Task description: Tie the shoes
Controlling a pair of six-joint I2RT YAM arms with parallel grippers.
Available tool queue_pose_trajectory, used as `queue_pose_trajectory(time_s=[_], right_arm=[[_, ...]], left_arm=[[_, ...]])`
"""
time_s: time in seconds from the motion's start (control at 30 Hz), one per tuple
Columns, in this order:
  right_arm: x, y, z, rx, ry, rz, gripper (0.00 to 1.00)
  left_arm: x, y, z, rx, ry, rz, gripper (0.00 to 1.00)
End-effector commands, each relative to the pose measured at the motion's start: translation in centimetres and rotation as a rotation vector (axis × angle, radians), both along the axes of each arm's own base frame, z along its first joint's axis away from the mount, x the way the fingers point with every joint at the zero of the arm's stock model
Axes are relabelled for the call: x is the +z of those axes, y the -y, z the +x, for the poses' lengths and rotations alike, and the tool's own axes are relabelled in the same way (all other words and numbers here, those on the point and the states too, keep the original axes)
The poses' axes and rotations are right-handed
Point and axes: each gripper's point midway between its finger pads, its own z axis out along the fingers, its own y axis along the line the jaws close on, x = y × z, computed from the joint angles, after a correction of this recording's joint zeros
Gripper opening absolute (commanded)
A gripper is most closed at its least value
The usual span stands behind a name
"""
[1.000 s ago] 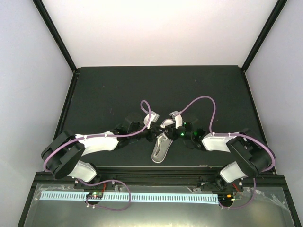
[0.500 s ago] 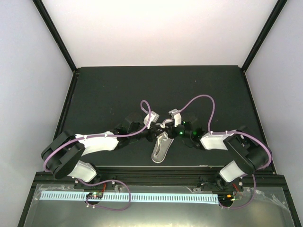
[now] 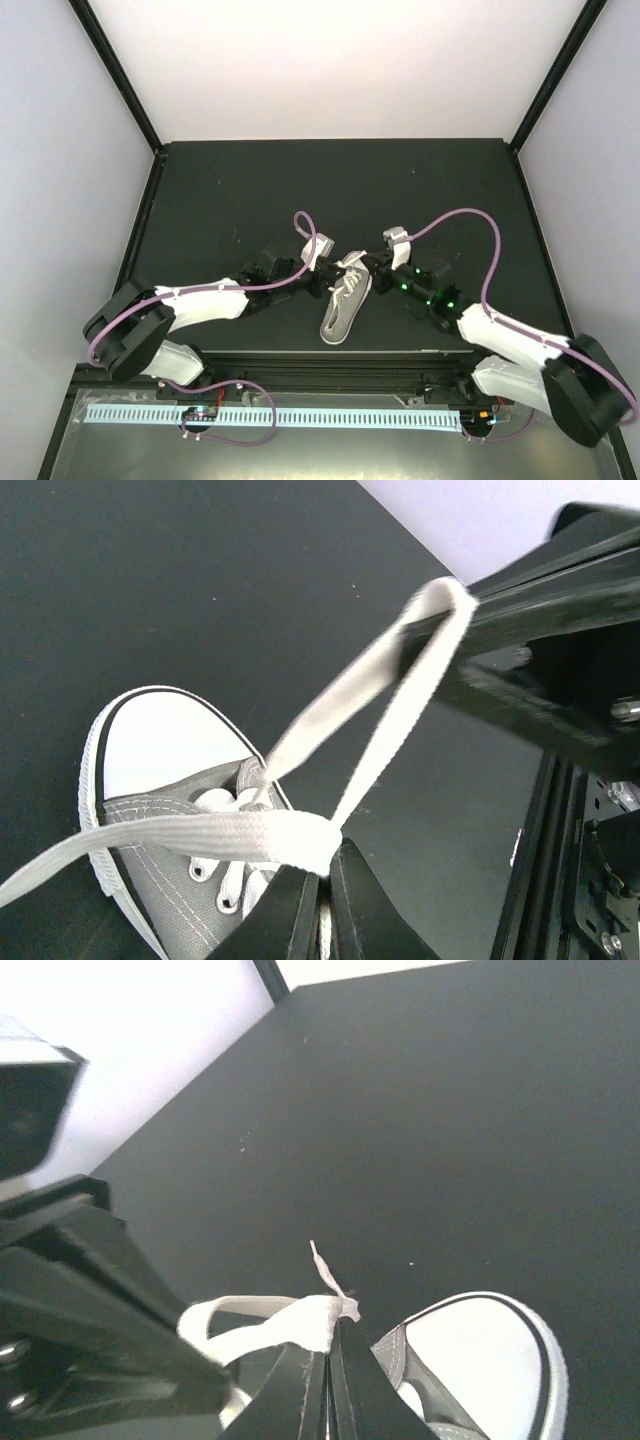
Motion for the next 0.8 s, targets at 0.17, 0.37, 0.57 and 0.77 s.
queue_pose_trajectory(time_s=[0.17,0.37,0.57,0.77], right_arm=[[1.5,0.8,-5.0,0.153,-0.107,-0.081,0.02],[1.9,-1.0,-10.1,0.397,-0.280,-0.029,0.01],[-0.1,-2.6,-11.9,0.475,-0.345,-0.029,0.02],[-1.2,-4.7,-10.3,0.432,-0.305,0.001,0.02]], left_arm=[[1.0,0.6,0.4,-0.013,0.029,-0.012,0.02],[1.1,1.1,0.1,-0.054,0.040,-0.005,0.02],[1.3,1.1,0.0,-0.064,0.043,-0.010,0.02],[1.2,1.2,-0.5,-0.078,0.034,-0.029,0.02]])
